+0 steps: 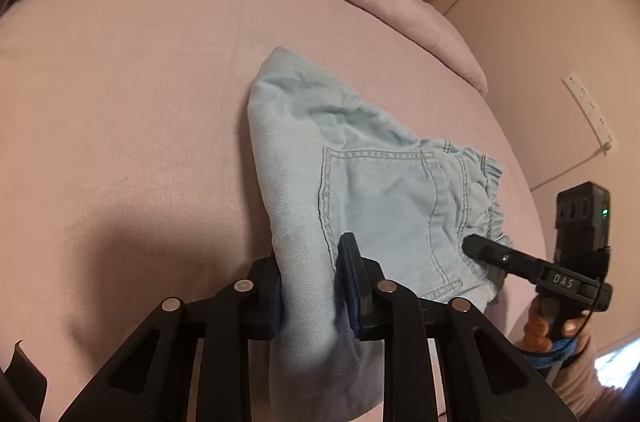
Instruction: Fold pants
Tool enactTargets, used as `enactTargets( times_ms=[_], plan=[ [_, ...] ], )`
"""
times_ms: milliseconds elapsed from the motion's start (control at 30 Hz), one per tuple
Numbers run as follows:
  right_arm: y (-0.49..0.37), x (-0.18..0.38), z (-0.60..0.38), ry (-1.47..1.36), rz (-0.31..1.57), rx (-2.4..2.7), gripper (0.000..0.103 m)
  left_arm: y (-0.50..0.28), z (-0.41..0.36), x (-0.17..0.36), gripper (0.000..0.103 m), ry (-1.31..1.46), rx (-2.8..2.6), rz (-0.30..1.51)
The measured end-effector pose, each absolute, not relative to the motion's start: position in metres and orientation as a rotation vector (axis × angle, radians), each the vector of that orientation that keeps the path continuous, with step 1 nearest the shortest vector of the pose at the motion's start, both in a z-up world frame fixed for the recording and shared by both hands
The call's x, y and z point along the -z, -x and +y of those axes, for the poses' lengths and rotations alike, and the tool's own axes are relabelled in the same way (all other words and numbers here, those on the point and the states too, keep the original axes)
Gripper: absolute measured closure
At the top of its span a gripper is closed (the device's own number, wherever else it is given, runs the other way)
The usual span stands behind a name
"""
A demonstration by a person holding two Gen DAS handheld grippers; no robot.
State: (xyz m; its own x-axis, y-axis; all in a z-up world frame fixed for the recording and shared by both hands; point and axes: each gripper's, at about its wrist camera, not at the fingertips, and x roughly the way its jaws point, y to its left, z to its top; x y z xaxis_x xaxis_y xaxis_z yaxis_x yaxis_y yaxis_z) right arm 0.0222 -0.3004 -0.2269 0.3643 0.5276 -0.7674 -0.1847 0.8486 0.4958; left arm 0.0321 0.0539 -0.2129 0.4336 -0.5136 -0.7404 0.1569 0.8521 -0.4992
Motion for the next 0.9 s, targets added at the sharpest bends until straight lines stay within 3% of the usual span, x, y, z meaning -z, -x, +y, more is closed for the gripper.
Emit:
enactTargets(
  times_ms=[900],
  plan=[
    [-0.036,0.154,-0.267,-0.24,0.851,-0.548,0.068,-0.056,0.044,0.142,0.086,0.239,0.395,0.857]
  ],
)
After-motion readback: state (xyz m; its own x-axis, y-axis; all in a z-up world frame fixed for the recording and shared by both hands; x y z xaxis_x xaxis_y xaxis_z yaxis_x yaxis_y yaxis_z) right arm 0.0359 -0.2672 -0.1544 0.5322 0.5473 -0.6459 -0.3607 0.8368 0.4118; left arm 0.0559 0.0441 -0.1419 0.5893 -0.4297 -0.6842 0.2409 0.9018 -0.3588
